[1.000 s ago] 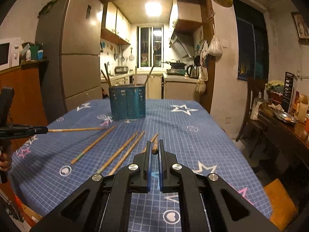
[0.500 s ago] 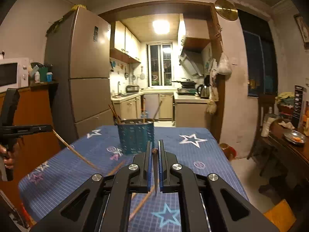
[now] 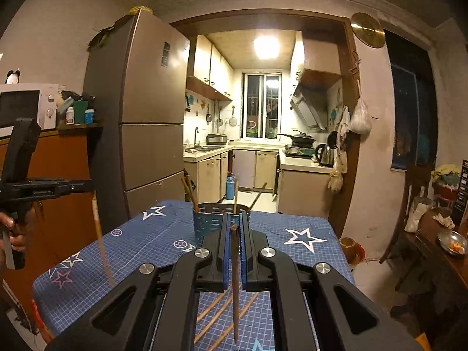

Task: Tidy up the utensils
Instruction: 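Lift both chopsticks and carry them with both tools over the teal holder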

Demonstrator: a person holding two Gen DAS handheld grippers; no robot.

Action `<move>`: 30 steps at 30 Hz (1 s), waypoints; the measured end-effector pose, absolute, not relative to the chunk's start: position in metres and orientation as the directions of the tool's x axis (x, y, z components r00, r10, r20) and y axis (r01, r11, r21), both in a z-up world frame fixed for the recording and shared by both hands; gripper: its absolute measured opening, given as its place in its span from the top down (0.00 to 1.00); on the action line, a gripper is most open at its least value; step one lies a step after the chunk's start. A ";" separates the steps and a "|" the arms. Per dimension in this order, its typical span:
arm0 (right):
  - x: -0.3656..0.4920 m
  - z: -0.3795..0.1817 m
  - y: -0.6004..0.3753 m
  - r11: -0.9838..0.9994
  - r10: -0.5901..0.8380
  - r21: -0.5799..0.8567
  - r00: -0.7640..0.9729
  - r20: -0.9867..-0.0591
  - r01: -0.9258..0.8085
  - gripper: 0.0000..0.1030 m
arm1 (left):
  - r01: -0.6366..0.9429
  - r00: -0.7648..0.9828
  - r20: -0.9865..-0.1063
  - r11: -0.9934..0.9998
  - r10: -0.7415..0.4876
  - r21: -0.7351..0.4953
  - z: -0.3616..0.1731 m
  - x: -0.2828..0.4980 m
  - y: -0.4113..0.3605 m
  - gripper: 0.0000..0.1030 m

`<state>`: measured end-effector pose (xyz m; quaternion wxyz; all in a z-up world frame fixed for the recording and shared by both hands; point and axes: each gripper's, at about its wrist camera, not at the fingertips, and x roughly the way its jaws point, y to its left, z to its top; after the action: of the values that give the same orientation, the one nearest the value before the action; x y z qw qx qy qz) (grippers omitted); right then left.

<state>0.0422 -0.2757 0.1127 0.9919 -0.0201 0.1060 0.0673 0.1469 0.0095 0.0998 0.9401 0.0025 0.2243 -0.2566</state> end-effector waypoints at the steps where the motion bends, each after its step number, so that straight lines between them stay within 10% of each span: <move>1: 0.044 0.113 -0.274 0.990 0.133 -0.027 0.967 -0.216 -0.142 0.93 | 0.481 0.770 -0.424 0.870 -0.477 -0.105 0.098 0.146 0.008 0.95; 30: 0.298 0.245 -0.257 0.997 0.076 0.037 0.976 -0.204 -0.070 0.93 | 0.439 0.864 -0.222 0.892 -0.451 -0.105 0.233 0.317 -0.090 0.95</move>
<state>0.2978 -0.2568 0.2453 0.9939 0.0148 0.1032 0.0368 0.3169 -0.0898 0.2335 0.9651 -0.0255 0.1213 -0.2306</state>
